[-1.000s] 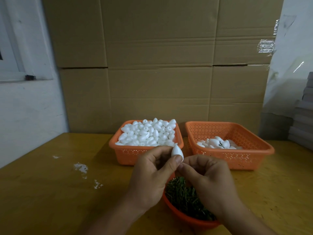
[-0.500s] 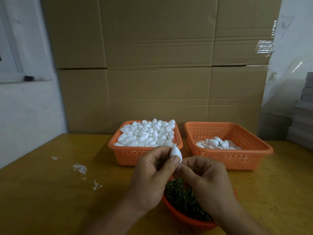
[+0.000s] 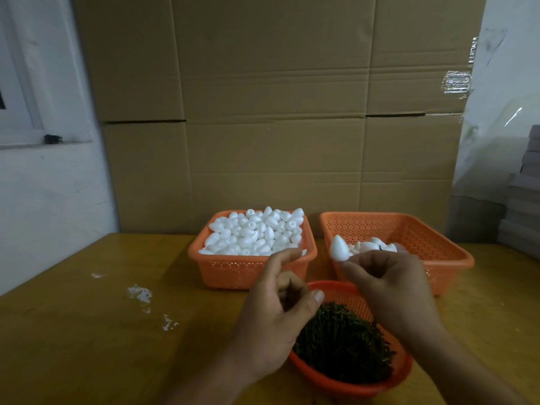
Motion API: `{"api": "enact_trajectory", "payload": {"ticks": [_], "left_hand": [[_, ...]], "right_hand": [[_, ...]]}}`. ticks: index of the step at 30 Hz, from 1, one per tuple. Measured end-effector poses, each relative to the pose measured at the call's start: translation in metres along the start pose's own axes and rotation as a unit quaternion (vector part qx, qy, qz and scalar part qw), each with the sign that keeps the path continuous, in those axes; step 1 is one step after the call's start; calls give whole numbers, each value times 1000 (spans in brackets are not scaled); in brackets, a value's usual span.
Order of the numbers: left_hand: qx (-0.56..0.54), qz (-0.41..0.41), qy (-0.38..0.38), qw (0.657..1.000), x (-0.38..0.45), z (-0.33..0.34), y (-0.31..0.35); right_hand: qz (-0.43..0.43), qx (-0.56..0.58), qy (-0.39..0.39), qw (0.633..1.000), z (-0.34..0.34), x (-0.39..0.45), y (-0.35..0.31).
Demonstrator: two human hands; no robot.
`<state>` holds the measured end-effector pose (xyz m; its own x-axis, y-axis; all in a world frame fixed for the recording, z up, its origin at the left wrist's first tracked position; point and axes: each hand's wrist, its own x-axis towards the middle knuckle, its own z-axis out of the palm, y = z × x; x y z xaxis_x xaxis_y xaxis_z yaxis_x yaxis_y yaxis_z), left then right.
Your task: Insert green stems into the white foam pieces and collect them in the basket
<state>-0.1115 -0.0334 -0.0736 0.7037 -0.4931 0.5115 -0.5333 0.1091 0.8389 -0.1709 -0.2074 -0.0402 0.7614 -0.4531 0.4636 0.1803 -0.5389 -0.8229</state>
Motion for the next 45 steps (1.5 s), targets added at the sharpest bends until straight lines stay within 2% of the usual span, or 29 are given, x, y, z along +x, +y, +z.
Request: {"api": "enact_trajectory", "payload": {"ticks": [3,5,8,13,18,31,40,45], "left_hand": [[31,-16,-2,999,0,1,-2],[38,-22,-3,999,-1,2,-2],[54,-28,-13,998,-3,3,-1],[83,-23,-17,996,-6,4,0],[88,-31,-17,995,-7,5,2],[100,-65,4,993,-3,8,4],[96,-109,12,989,-2,10,10],[110,-141,20,984,1,12,8]], "right_hand": [[6,-97,52,994,-8,28,19],[31,-166,61,984,-12,49,32],[73,-257,33,963,-21,74,47],[94,-362,3,927,-30,105,53],[139,-391,-34,909,-26,122,54],[137,-432,-31,891,-14,128,58],[120,-388,1,914,-12,118,58],[37,-351,55,934,-4,100,48]]}}
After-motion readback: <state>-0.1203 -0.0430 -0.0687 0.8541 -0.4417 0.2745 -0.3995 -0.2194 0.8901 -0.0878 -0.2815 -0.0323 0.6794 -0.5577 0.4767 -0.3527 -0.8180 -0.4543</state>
